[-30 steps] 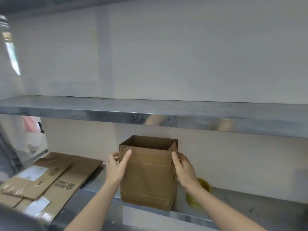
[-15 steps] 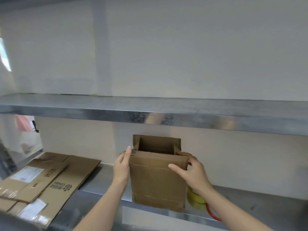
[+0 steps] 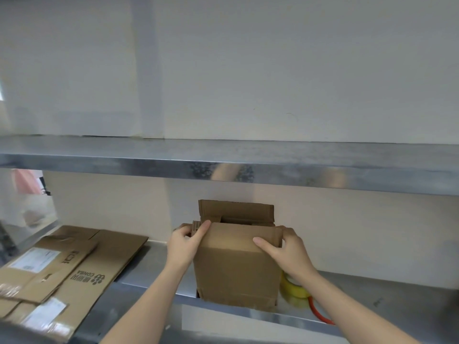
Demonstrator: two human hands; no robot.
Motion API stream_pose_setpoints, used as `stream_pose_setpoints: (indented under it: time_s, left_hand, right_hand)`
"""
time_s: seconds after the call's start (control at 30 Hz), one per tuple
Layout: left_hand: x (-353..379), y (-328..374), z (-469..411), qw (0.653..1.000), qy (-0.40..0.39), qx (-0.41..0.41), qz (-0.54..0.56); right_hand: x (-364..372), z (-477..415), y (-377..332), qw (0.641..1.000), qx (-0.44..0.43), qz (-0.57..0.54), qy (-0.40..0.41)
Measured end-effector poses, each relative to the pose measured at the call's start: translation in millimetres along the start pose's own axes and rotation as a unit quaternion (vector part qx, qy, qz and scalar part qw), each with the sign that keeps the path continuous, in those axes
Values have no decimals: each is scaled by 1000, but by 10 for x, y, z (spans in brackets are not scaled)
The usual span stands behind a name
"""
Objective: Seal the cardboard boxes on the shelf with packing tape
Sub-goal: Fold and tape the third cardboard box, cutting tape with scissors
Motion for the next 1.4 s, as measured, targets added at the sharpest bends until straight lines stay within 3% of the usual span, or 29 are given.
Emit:
stream_pose_setpoints:
  time_s: [0.17,0.3,0.5,0.63,0.87,1.07,1.17,1.27,1.33,1.4]
  left_hand:
    - [3,-12,1,999,47,-10,11]
    - [21,68,-72,997,47,51,-42]
    - [210,269,-188,974,-54,158,-154]
    - [276,259,-212,971,-81,157,-162]
    - [207,189,-244,951,-24,160,-262]
    - [305,196,-193,958,-96,145,-230]
    - [346,212,-145,956,-92,132,-247]
    - [368,215,-130,959,-87,125,-240]
    - [361,216,-132,960,-86,124,-236]
    - [365,204,-120,961,-83,122,-234]
  right_hand:
    - [-27,-43,-13,999,-16,34,20]
    - [-15,-74,-80,1000,-26,4,-3]
    - [93,-175,-139,995,-30,58,-78]
    - [59,-220,-137,991,-50,113,-60]
    - [100,-173,-15,986,-21,155,-60]
    - [55,-205,22,983,-14,177,-50]
    - [31,-257,98,991,11,123,-52]
    - [-162,-262,274,998,33,45,18]
    - [-323,-234,480,994,67,76,46]
    - [-420,-197,744,980,112,165,18]
Point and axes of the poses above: each hand's wrist, its own z-axis away from the middle knuckle, its own x-axis out of the palm, y = z × x, the point moved 9 cm from there along -z, towards the middle knuckle, and after that the axes turned 11 degrees about -z, right-handed, at the moved point
